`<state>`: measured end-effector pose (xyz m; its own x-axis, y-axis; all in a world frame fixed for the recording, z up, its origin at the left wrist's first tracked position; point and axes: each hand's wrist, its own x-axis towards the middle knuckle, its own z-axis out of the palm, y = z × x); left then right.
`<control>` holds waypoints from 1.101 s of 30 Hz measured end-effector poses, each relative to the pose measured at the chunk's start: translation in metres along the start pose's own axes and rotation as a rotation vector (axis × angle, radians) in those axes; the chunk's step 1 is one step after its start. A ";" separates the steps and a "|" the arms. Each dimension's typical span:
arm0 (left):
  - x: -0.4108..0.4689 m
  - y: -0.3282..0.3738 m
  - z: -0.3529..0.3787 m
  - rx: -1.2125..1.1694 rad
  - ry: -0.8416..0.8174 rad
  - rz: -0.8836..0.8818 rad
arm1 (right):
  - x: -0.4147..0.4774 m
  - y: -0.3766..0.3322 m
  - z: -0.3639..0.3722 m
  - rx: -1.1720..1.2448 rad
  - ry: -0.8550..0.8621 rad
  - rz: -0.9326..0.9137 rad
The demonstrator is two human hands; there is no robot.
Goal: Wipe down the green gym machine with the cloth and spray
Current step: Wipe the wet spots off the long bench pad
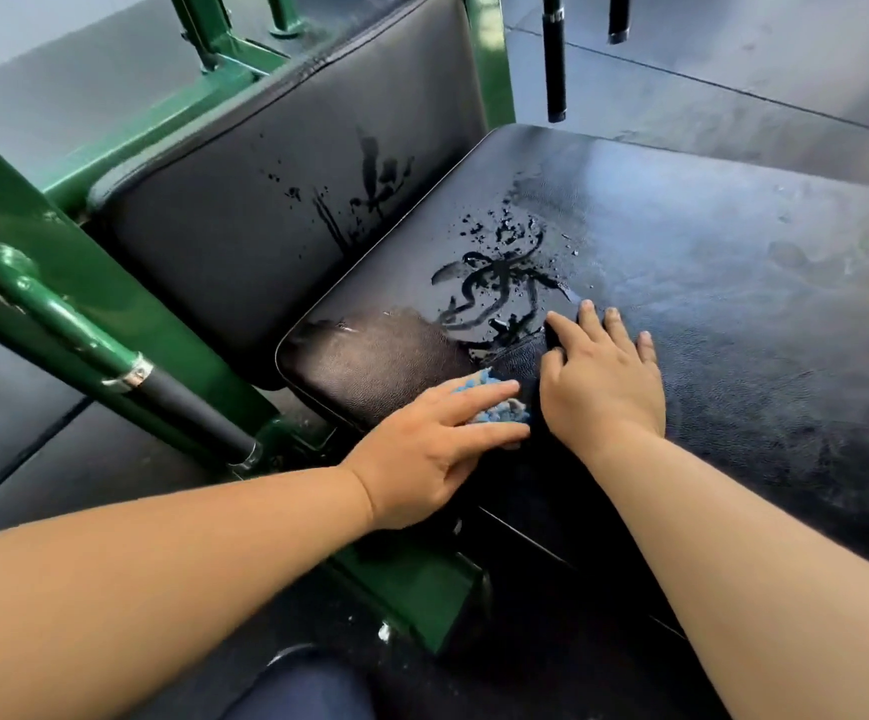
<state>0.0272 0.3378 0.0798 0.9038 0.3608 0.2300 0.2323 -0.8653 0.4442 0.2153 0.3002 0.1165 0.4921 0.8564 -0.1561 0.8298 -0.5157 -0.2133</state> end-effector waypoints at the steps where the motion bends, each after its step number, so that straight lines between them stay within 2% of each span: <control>1: 0.000 -0.008 -0.002 0.010 0.040 -0.030 | 0.000 0.001 0.000 -0.007 -0.004 -0.008; 5: 0.011 -0.019 -0.006 0.035 0.149 -0.295 | -0.001 0.005 0.000 -0.026 0.000 -0.023; 8: 0.016 -0.068 -0.027 0.124 0.266 -0.678 | -0.002 0.003 0.001 -0.030 0.009 -0.023; 10: 0.011 -0.097 -0.044 0.104 0.367 -0.957 | -0.002 0.003 0.002 -0.039 0.009 -0.030; 11: 0.012 -0.094 -0.043 0.068 0.412 -1.015 | -0.001 0.003 0.002 -0.040 0.012 -0.032; 12: 0.016 -0.078 -0.037 0.029 0.428 -0.970 | -0.001 0.003 0.003 -0.039 0.014 -0.029; 13: 0.020 -0.055 -0.024 0.008 0.399 -0.809 | -0.001 0.002 0.003 -0.038 0.016 -0.028; 15: 0.014 -0.006 0.002 -0.026 0.232 -0.431 | 0.000 0.003 0.002 -0.029 0.022 -0.025; 16: 0.010 -0.003 0.001 -0.036 0.161 -0.337 | 0.000 0.003 0.002 -0.025 0.021 -0.026; 17: 0.008 -0.017 -0.007 -0.013 0.140 -0.327 | -0.001 0.004 0.002 -0.024 0.016 -0.031; 18: 0.007 -0.041 -0.016 0.041 0.165 -0.409 | -0.002 0.004 0.002 -0.023 0.014 -0.034; 21: -0.002 -0.112 -0.042 0.186 0.332 -0.798 | -0.001 0.004 0.002 -0.021 0.025 -0.033; 23: 0.001 -0.105 -0.037 0.149 0.419 -0.941 | 0.000 0.002 0.003 -0.020 0.028 -0.025; 24: 0.004 -0.086 -0.026 0.106 0.438 -0.915 | -0.001 0.001 0.003 -0.019 0.025 -0.019; 27: -0.004 -0.034 -0.006 -0.048 0.334 -0.579 | 0.000 0.000 0.002 -0.016 0.024 -0.015; 29: -0.012 -0.047 -0.015 -0.047 0.285 -0.488 | 0.000 0.000 0.001 -0.017 0.022 -0.019; 30: -0.011 -0.066 -0.023 -0.001 0.316 -0.531 | -0.001 0.000 0.002 -0.012 0.021 -0.021; 33: 0.003 -0.115 -0.046 0.114 0.418 -0.941 | 0.000 0.001 0.003 0.006 0.038 -0.018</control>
<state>-0.0131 0.4542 0.0694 0.1474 0.9813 0.1240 0.8322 -0.1907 0.5206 0.2156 0.2991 0.1136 0.4872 0.8656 -0.1157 0.8369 -0.5006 -0.2214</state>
